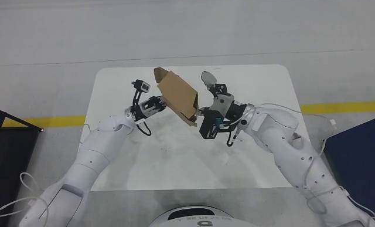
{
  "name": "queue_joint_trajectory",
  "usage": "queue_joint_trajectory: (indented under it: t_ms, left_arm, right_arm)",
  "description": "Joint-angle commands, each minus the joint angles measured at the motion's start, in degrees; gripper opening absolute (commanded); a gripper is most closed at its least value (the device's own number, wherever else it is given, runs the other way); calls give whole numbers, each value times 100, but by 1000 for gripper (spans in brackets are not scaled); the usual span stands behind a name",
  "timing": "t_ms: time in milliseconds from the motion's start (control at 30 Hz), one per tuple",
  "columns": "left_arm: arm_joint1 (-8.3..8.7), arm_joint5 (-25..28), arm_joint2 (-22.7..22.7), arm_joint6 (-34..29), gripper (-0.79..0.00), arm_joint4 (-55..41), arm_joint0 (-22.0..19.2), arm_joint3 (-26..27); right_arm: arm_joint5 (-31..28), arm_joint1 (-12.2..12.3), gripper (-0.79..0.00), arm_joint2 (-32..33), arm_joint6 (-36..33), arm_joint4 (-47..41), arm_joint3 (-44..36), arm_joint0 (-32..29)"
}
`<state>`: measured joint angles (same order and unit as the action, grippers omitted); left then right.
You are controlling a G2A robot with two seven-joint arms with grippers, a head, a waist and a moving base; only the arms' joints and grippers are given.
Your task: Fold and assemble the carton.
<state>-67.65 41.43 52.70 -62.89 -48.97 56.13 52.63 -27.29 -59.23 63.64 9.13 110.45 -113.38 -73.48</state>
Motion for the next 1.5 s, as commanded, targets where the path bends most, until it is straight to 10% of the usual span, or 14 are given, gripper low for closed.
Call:
queue_joint_trajectory:
  t_ms: [0,267,567,767,1233,1467]
  left_arm:
    - [-8,101,-24,103,-785,227,-26,-33]
    - [-5,674,-80,677,-785,1054,-99,-237]
    - [20,1117,-53,1120,-785,1342,-120,-396]
    - [77,1169,-35,1172,-785,1631,-137,-355]
    - [154,945,154,949,-785,1539,-155,-432]
    - [146,916,223,986,-785,1560,-158,-433]
  right_arm:
    - [118,-12,-132,-11,-91,34,-13,-1]
    - [254,-48,-314,29,-184,-213,39,-30]
    - [-50,-61,-114,-261,-737,637,46,68]
    - [74,-66,-135,-469,-888,1374,-2,24]
    - [1114,-233,-563,-1164,-1022,2687,473,199]
    - [1097,-317,-628,-1232,-1114,2597,703,310]
